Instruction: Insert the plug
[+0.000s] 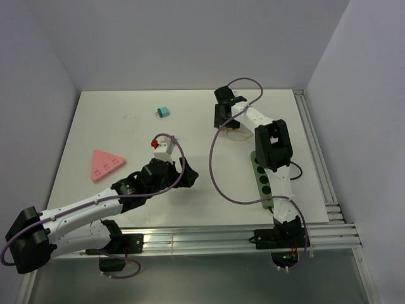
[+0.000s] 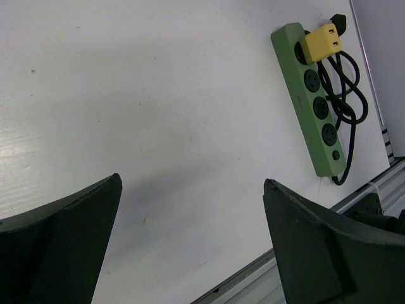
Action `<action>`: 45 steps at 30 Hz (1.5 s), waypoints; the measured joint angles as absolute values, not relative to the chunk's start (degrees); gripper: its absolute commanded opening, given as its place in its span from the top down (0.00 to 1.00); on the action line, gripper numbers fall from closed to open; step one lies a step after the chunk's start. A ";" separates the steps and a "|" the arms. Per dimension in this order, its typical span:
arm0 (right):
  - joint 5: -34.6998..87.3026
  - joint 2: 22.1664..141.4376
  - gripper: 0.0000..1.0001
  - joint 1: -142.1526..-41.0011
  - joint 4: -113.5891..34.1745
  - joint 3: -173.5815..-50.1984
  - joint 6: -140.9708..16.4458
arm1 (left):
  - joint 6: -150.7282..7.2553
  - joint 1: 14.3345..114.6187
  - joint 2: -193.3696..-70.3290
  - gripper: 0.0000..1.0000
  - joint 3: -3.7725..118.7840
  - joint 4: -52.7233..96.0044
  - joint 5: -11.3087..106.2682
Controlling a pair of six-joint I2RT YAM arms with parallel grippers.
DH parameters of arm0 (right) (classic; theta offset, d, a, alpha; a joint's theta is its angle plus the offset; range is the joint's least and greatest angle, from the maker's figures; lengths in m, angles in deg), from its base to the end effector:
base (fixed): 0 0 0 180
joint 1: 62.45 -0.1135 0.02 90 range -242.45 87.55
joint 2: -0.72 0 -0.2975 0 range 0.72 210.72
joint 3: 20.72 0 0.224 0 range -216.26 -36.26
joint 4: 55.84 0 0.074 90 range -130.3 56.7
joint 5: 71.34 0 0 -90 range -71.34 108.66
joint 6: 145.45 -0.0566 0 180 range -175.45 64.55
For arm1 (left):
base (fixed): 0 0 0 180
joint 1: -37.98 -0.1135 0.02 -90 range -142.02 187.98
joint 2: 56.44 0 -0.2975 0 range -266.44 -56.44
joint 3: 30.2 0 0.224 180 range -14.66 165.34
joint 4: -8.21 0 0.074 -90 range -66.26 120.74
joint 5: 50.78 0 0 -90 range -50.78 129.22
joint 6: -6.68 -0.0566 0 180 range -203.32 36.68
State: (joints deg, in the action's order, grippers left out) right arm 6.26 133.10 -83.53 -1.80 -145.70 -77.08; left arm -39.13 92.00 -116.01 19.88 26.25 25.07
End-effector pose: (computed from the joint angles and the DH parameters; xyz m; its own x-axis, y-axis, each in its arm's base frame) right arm 0.4751 0.1701 0.1909 -0.8560 0.0559 -0.5139 0.0646 0.9979 0.0009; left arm 0.1314 -0.1574 0.2735 -0.6529 -0.2512 -0.7146 0.2820 0.7950 -0.5371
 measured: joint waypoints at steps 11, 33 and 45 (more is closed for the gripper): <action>5.56 133.21 0.78 -83.53 -2.11 -145.77 -76.38 | -38.15 91.95 -110.11 0.05 17.72 26.71 26.79; 11.70 99.26 1.00 -94.55 -15.05 -109.44 -75.35 | -28.64 91.93 -84.65 0.12 12.10 39.71 32.19; 20.46 78.50 1.00 -105.04 -28.03 -78.41 -74.85 | -25.58 91.93 -89.87 0.16 9.11 39.54 39.38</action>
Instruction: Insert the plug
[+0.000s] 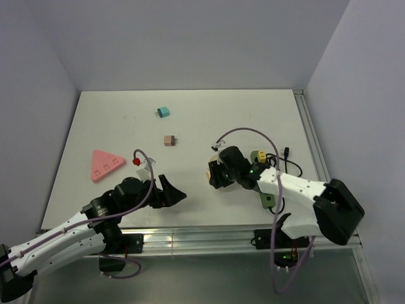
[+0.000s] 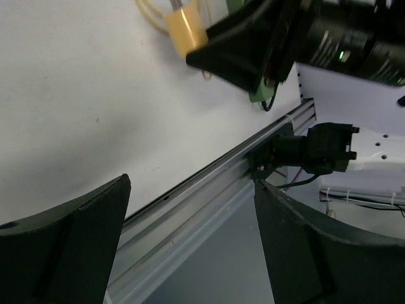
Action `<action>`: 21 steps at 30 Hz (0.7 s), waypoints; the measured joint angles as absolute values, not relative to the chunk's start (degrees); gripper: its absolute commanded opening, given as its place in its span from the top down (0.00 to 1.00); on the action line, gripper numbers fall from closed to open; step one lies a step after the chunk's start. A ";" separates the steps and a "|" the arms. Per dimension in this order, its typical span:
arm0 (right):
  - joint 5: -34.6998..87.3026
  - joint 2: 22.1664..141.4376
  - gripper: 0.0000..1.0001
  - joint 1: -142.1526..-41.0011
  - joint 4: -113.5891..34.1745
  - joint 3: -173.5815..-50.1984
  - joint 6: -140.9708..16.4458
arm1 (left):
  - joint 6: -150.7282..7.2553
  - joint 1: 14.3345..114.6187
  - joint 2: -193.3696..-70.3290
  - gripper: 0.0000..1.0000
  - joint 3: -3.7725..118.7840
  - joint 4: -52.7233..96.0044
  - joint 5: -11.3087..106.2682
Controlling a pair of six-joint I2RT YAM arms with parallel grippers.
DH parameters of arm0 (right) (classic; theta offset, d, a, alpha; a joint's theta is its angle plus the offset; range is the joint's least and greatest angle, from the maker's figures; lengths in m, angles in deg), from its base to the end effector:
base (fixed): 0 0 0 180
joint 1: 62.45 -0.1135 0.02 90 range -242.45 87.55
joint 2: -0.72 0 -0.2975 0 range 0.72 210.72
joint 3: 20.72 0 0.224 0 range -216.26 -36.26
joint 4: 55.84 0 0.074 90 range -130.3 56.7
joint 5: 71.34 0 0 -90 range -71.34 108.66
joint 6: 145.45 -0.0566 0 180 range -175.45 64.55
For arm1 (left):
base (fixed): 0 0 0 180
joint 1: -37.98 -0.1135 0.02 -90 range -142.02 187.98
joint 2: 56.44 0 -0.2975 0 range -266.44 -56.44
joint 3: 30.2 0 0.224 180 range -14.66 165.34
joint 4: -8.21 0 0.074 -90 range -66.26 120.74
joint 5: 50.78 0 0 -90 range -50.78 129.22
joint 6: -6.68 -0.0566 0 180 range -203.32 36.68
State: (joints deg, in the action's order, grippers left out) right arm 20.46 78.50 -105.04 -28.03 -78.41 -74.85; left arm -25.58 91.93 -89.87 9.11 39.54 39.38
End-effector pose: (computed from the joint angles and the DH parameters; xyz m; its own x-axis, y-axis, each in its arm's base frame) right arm 0.1865 0.1738 0.2304 -0.7451 -0.2339 -0.6246 -0.4712 0.8474 0.2447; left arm 0.0661 -0.0910 0.2442 -0.8199 -0.3105 -0.4810 0.2185 0.6068 -0.7642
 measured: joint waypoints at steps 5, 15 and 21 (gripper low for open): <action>25.47 66.08 1.00 -112.32 -34.19 -68.51 -71.39 | -25.54 91.93 -86.35 0.17 9.13 38.22 40.32; 27.09 60.84 1.00 -127.38 -41.03 -64.03 -66.32 | -25.30 91.93 -89.48 0.22 5.41 28.74 48.78; 23.39 62.59 1.00 -131.99 -40.93 -65.62 -64.51 | -24.05 91.93 -87.71 0.19 1.08 27.19 50.35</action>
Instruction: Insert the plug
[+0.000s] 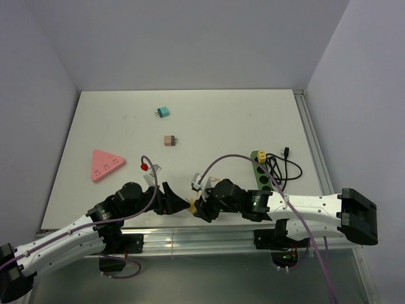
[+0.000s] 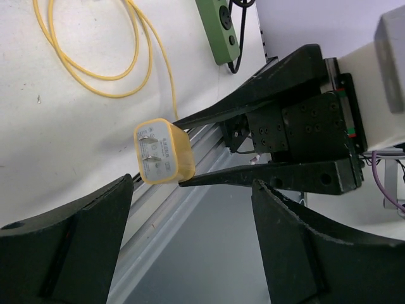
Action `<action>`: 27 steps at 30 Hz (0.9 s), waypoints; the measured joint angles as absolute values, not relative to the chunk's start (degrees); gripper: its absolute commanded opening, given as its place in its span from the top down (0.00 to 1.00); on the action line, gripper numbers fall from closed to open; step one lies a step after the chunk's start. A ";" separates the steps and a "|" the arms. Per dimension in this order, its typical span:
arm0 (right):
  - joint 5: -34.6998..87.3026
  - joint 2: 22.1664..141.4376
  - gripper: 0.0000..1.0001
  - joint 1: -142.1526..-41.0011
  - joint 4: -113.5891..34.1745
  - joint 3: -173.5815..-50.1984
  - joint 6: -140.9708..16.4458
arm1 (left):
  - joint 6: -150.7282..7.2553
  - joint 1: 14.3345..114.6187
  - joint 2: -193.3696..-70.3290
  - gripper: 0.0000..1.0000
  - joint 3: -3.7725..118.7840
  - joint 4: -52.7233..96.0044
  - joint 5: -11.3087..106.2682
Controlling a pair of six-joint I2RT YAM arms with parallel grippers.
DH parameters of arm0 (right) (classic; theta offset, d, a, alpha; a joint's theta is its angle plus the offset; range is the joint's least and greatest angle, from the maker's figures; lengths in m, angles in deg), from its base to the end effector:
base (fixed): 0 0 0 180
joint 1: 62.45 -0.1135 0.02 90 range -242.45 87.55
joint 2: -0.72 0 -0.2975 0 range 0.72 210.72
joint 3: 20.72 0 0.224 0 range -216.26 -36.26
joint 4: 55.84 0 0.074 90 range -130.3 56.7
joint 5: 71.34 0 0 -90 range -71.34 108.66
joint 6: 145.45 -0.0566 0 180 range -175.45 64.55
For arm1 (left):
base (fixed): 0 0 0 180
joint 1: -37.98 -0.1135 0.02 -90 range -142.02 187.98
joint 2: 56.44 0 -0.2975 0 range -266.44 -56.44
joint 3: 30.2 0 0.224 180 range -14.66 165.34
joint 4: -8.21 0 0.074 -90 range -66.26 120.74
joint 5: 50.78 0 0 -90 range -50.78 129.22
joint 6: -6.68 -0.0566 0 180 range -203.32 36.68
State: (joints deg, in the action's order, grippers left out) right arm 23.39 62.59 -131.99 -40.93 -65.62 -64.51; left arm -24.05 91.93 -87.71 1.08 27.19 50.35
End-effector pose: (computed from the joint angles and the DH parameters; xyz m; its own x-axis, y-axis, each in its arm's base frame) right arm 0.0672 0.1934 0.2416 -0.3332 -0.4441 -0.8317 -0.9172 0.3572 0.1767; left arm 0.0572 -0.0972 0.2259 -0.8720 -0.2352 -0.4293 0.2958 0.4456 -0.8450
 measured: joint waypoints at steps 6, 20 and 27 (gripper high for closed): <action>21.01 63.75 1.00 -133.34 -40.77 -67.41 -63.66 | -24.27 91.93 -89.22 0.18 1.08 28.15 49.41; 20.29 63.90 1.00 -136.45 -40.44 -70.01 -62.96 | -25.52 91.93 -91.32 0.19 1.08 27.32 50.14; 20.16 63.90 1.00 -136.58 -40.69 -70.04 -62.89 | -25.43 91.93 -93.44 0.61 1.04 25.04 51.49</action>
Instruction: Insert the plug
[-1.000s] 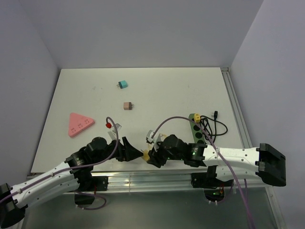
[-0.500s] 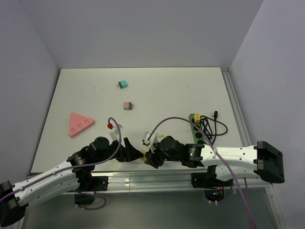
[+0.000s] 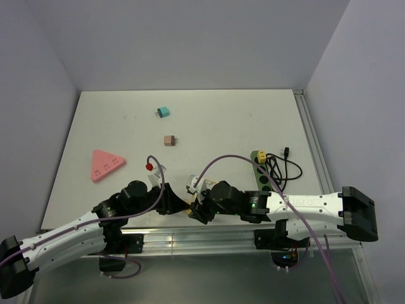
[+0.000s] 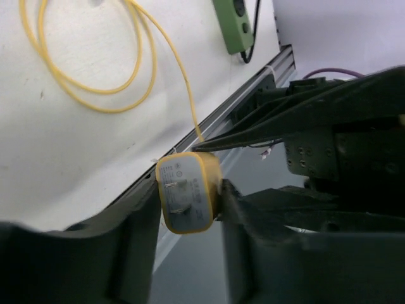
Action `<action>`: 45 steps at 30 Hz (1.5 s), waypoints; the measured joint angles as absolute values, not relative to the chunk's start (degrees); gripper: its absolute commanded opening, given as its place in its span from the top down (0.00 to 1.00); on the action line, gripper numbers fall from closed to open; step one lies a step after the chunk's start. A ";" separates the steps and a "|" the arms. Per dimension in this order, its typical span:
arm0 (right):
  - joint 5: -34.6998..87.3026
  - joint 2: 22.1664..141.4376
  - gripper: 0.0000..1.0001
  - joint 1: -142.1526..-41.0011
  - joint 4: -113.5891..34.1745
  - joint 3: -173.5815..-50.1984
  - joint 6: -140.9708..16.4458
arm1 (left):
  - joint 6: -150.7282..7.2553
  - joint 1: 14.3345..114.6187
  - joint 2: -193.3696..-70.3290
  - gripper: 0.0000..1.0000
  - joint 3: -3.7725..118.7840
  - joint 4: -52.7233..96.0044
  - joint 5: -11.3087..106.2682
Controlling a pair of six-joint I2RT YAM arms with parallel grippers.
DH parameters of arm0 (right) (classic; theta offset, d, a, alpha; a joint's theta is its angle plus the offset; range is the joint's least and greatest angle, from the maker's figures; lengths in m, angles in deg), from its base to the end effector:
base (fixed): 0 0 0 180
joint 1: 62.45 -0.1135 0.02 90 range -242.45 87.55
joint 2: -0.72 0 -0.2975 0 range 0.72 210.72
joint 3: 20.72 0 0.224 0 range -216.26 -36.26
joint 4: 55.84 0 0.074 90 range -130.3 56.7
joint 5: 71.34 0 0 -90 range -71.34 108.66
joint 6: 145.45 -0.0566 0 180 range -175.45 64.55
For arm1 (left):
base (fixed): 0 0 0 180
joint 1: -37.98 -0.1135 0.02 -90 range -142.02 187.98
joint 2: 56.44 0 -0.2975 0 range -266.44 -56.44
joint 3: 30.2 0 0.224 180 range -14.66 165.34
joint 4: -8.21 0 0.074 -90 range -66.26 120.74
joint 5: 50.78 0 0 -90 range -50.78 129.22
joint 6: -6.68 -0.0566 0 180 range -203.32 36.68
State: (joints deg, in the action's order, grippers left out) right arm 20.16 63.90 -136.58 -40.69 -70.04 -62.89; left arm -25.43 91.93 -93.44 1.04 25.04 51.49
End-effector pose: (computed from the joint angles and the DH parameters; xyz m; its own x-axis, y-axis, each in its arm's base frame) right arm 0.0580 0.2096 0.2620 -0.2568 -0.4300 -0.8655 -0.9425 0.3096 0.1258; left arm 0.0636 -0.1079 0.2204 -0.8872 -0.1876 -0.4216 0.2898 0.4844 -0.8254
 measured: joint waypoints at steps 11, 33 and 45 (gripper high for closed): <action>16.84 62.59 0.42 -137.15 -39.31 -70.04 -64.31 | -27.70 91.73 -89.26 1.00 1.19 26.14 51.36; 0.09 44.27 0.35 -137.19 -32.45 -71.76 -73.84 | -47.37 91.80 -76.28 1.00 55.51 63.84 12.98; -1.00 47.16 0.35 -137.19 -32.07 -72.59 -74.30 | -44.88 91.80 -78.18 1.00 51.77 72.17 11.25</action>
